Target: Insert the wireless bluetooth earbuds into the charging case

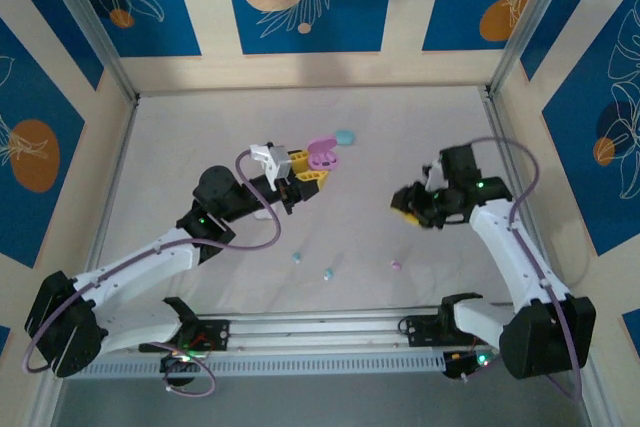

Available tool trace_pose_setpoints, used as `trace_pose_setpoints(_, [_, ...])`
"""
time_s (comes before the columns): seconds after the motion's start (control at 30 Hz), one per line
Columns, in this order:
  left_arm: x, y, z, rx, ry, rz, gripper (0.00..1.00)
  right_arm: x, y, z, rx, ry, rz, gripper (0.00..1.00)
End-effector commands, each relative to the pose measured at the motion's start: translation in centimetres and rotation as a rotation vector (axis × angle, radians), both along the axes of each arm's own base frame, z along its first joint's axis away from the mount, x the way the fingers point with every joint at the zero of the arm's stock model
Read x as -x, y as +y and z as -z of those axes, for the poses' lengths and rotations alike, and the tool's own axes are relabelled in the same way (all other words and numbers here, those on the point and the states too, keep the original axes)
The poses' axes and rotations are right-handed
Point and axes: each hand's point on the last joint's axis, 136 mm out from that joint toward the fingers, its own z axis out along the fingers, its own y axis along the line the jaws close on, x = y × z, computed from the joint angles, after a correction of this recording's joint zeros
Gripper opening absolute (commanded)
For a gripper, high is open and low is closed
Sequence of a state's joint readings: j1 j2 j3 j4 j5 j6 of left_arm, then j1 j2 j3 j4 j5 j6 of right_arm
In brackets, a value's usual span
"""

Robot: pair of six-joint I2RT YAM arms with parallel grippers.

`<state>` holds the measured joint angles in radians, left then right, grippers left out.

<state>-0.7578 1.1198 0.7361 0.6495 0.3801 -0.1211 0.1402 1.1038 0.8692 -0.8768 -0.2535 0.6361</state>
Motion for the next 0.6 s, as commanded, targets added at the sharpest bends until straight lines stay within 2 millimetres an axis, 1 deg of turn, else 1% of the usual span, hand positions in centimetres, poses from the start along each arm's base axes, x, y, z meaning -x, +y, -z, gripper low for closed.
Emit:
trace_pose_setpoints(0.0, [0.7,0.3,-2.0,0.047,-0.054,-0.002,0.22,3.4,0.2,3.7,0.004,0.151,0.040,0.44])
trace_pose_setpoints(0.07, [0.7,0.2,-2.0,0.051,-0.054,0.002,0.22,4.7,-0.1,5.8,0.035,0.206,0.041,0.44])
trace_pose_setpoints(0.13, [0.7,0.1,-2.1,0.053,-0.051,0.009,0.22,5.7,-0.2,7.2,0.048,0.253,0.052,0.46])
trace_pose_setpoints(0.23, [0.7,-0.2,-2.0,0.051,-0.045,0.022,0.22,6.4,0.2,7.9,0.034,0.287,0.060,0.48])
trace_pose_setpoints(0.33, [0.6,-0.2,-2.1,0.056,-0.044,0.021,0.22,6.9,-0.2,8.7,0.076,0.320,0.095,0.49])
trace_pose_setpoints(0.57, [0.7,-0.2,-2.0,0.058,-0.039,0.024,0.22,7.1,-0.5,10.1,0.109,0.335,0.151,0.51])
